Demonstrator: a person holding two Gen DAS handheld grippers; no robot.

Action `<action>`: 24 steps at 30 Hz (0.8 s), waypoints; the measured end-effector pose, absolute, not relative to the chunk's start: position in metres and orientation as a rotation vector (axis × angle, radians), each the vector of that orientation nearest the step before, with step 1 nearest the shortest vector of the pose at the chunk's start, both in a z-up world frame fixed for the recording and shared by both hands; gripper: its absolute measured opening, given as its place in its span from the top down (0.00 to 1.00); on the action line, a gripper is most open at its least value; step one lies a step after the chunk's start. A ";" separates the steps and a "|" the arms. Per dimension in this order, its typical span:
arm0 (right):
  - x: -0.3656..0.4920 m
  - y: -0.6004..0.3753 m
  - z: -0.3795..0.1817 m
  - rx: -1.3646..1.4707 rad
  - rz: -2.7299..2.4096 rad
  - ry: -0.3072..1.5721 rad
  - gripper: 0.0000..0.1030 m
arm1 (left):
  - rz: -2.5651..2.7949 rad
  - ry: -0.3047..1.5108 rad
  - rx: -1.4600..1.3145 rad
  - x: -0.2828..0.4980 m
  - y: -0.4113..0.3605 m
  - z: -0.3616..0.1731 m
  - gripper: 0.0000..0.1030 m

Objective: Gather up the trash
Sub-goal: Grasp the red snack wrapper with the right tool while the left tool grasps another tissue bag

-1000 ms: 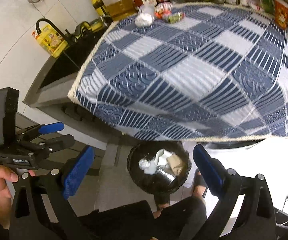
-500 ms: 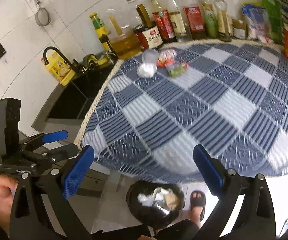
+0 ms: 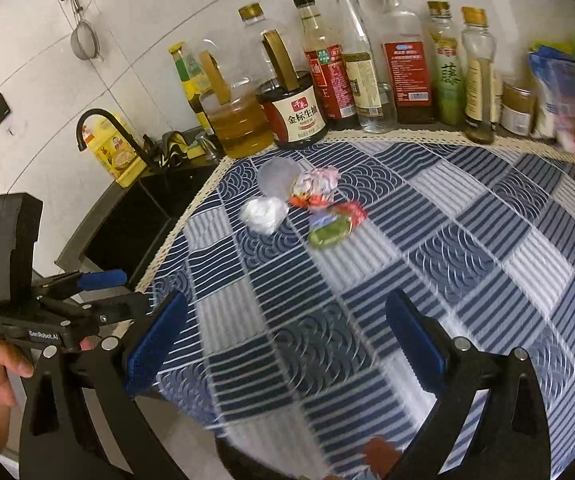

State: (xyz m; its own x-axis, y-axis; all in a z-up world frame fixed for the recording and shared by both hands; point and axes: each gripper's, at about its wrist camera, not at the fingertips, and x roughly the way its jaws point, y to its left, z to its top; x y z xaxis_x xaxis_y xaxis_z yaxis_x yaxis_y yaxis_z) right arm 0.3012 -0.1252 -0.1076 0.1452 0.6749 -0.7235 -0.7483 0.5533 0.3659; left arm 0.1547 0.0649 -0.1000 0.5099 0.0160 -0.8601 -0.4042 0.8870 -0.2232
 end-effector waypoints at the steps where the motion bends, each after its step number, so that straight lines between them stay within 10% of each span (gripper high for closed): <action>1: 0.306 -0.123 -0.110 -0.090 1.035 0.996 0.05 | 0.265 1.011 -0.430 0.161 0.066 -0.101 0.06; 24: 0.391 -0.043 -0.167 -0.338 1.292 1.109 0.05 | 0.256 1.064 -0.385 0.271 0.102 -0.143 0.06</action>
